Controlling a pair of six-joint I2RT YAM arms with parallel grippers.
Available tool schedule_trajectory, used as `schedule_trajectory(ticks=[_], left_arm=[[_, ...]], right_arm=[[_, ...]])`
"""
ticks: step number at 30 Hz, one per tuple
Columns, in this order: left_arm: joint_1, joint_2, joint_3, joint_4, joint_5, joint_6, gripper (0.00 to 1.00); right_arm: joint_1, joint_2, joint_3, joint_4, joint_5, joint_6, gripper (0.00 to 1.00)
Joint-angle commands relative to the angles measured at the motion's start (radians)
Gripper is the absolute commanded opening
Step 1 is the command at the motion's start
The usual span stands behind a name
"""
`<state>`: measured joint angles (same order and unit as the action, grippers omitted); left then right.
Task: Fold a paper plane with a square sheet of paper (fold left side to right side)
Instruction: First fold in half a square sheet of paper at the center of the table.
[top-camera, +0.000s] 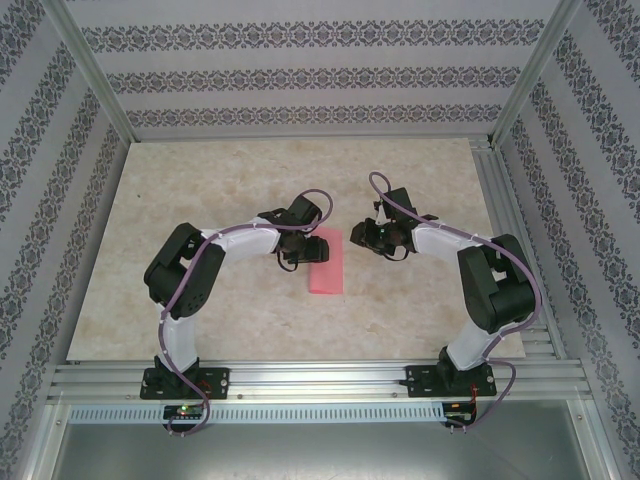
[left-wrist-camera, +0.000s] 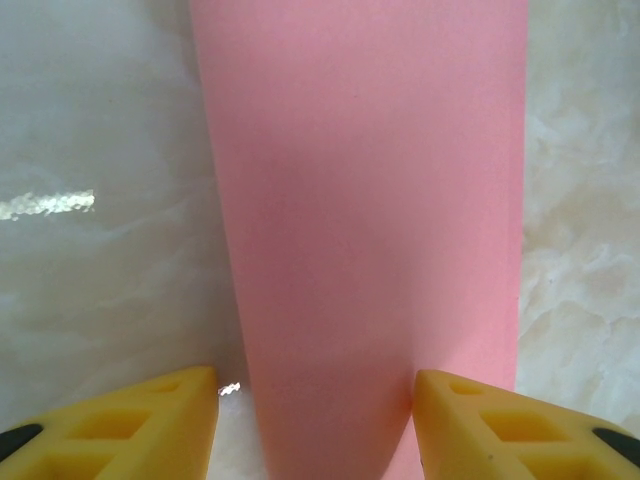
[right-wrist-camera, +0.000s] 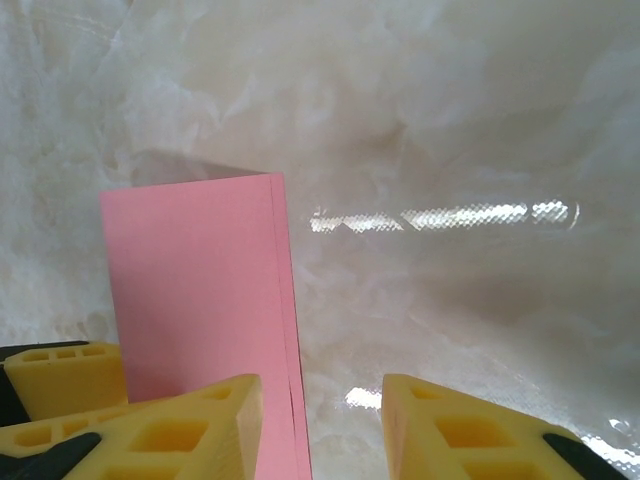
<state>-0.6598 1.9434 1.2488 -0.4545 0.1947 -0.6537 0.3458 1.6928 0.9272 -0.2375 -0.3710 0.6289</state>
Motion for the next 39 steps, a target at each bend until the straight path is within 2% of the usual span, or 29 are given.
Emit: schedule_trajectory(ticks=[1, 28, 39], left_arm=[[-0.027, 0.038, 0.026, -0.012, 0.006, 0.025, 0.56], [-0.045, 0.075, 0.07, -0.027, 0.006, 0.034, 0.59], [-0.046, 0.08, 0.074, -0.03, 0.006, 0.032, 0.59]], right_arm=[[-0.003, -0.03, -0.013, 0.019, -0.002, -0.01, 0.37], [0.025, -0.019, -0.016, 0.037, -0.022, 0.017, 0.34], [0.061, 0.014, -0.012, 0.063, -0.034, 0.048, 0.29]])
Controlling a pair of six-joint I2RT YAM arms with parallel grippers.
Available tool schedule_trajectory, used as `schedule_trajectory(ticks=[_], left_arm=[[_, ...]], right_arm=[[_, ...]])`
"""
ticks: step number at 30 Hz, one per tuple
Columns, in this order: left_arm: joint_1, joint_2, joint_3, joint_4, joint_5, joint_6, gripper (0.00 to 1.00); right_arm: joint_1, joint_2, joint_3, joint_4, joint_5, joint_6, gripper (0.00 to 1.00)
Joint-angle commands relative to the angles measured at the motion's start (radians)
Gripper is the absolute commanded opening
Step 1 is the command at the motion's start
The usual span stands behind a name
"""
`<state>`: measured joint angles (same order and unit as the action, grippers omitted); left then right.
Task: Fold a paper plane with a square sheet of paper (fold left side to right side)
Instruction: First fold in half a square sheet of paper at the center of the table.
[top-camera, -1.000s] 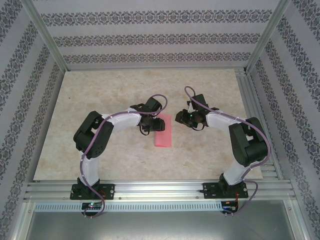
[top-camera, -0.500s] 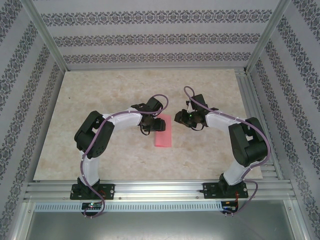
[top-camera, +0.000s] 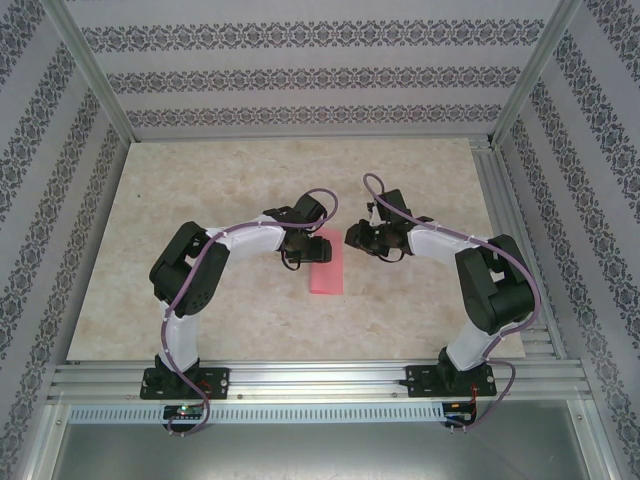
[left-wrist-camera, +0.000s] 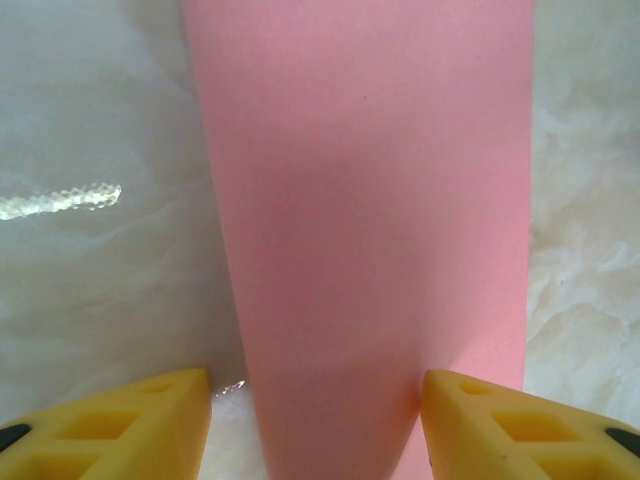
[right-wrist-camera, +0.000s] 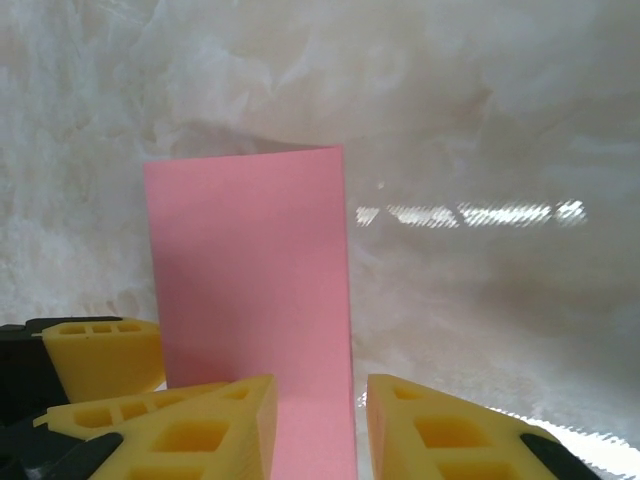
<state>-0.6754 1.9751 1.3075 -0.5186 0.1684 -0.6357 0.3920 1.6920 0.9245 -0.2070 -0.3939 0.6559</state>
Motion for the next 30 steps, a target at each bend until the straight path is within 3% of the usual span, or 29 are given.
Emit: schedule_trajectory(ticks=[1, 8, 30], left_arm=[[-0.031, 0.048, 0.014, 0.035, 0.033, 0.015, 0.59], [-0.03, 0.049, 0.015, 0.034, 0.031, 0.013, 0.59], [-0.031, 0.059, 0.022, 0.02, 0.027, -0.016, 0.59]], right_arm=[[0.02, 0.02, -0.01, 0.036, -0.012, 0.024, 0.27], [0.053, 0.065, -0.009, 0.055, -0.032, 0.046, 0.19], [0.057, 0.044, -0.007, 0.031, 0.005, 0.05, 0.17]])
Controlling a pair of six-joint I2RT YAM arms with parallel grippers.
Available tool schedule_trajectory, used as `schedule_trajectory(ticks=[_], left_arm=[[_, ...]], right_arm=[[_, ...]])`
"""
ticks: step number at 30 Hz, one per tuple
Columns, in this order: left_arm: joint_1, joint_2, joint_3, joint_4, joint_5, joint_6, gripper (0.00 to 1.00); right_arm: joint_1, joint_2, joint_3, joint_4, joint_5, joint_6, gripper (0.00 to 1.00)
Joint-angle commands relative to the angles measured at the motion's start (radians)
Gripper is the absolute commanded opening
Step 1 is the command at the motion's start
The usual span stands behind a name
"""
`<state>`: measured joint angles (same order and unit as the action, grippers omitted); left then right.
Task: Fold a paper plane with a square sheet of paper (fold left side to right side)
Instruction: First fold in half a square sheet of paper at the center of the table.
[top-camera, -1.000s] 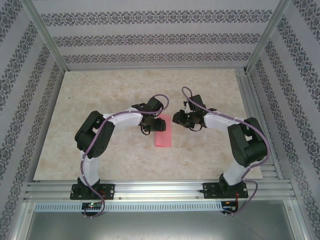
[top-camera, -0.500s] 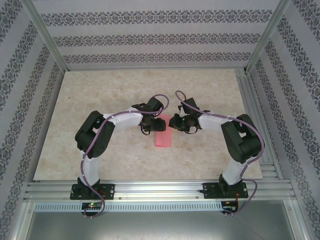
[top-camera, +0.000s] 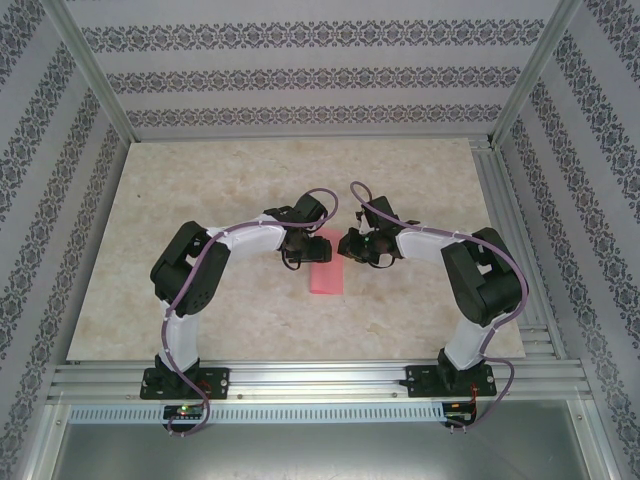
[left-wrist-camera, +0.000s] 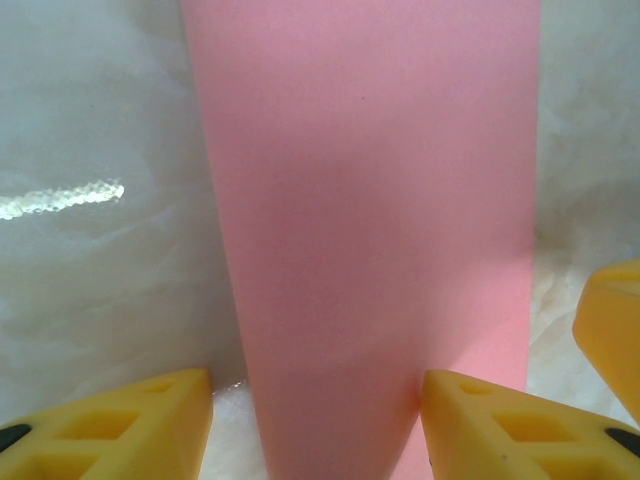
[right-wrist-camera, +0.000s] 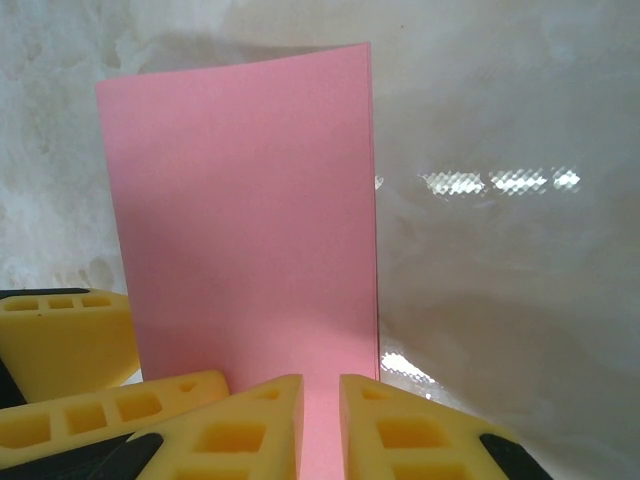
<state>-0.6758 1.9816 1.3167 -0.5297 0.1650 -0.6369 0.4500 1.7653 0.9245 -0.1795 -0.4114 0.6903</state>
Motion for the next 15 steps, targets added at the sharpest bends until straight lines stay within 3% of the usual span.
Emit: schedule_trajectory(ticks=[1, 15], left_arm=[[-0.031, 0.054, 0.013, 0.033, 0.032, -0.015, 0.59], [-0.032, 0.062, 0.013, 0.042, 0.028, -0.045, 0.6]], right_arm=[[-0.001, -0.028, -0.008, 0.004, 0.021, 0.016, 0.17], [-0.036, -0.088, -0.044, -0.009, 0.046, 0.02, 0.17]])
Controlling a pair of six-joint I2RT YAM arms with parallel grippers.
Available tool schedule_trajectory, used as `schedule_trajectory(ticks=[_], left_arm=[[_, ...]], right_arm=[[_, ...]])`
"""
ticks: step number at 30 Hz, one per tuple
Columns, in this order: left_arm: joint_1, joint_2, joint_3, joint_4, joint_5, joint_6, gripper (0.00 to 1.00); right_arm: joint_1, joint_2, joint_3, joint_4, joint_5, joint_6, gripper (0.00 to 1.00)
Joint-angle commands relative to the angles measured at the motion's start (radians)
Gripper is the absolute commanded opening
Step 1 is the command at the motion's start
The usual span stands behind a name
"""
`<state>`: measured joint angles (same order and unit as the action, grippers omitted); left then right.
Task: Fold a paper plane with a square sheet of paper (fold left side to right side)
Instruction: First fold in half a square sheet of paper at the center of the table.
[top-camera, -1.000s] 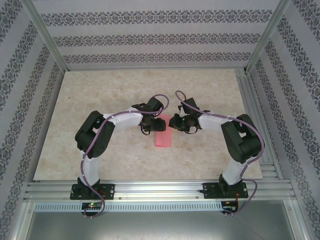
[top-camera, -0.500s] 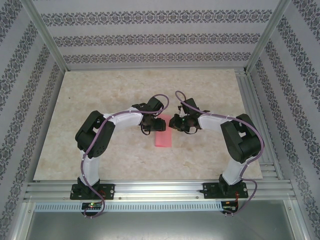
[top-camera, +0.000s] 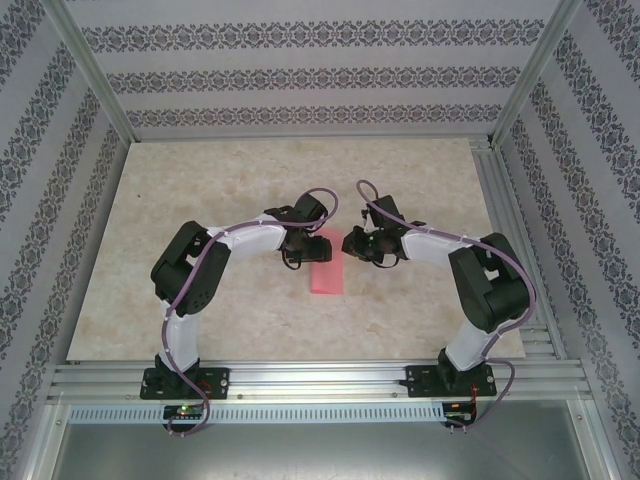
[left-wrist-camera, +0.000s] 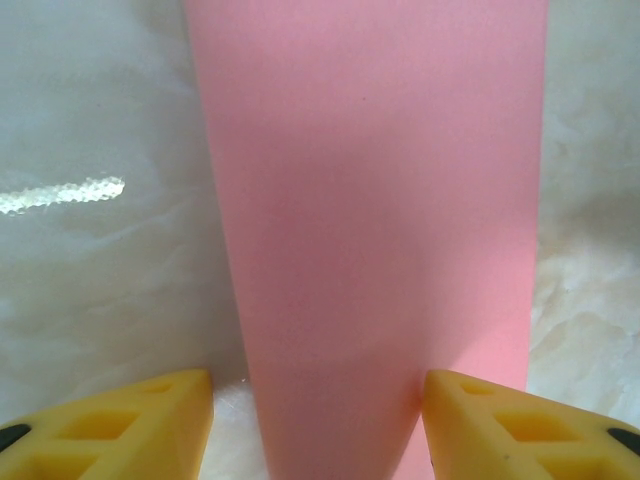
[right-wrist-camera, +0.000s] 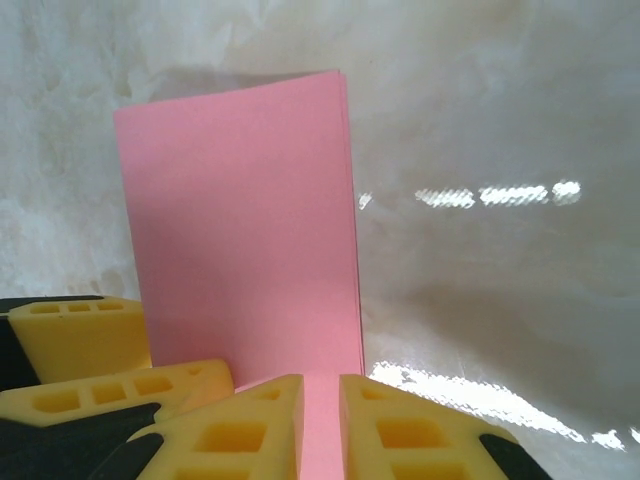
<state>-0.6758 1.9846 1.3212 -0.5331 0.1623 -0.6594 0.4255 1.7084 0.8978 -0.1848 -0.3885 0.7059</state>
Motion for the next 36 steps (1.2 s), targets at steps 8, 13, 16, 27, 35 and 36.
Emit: schedule_trajectory(ticks=[8, 13, 16, 27, 35, 36], left_arm=[[-0.031, 0.06, 0.012, 0.039, 0.03, -0.017, 0.6], [-0.031, 0.059, 0.013, 0.03, 0.03, -0.009, 0.57], [-0.03, 0.059, 0.014, 0.03, 0.028, -0.007, 0.57], [-0.031, 0.059, 0.018, 0.035, 0.052, 0.02, 0.59], [-0.031, 0.062, 0.022, 0.036, 0.062, 0.028, 0.59], [-0.031, 0.063, 0.023, 0.038, 0.062, 0.029, 0.59]], right_arm=[[-0.004, -0.014, -0.017, 0.008, 0.005, 0.004, 0.17], [0.004, 0.0, -0.004, 0.01, 0.007, 0.004, 0.17], [0.006, 0.003, -0.001, 0.009, 0.007, 0.006, 0.17], [0.017, 0.014, 0.017, 0.009, 0.004, 0.006, 0.17], [0.014, 0.01, 0.017, 0.002, 0.013, 0.003, 0.17], [0.015, 0.008, 0.017, 0.0, 0.015, 0.003, 0.17]])
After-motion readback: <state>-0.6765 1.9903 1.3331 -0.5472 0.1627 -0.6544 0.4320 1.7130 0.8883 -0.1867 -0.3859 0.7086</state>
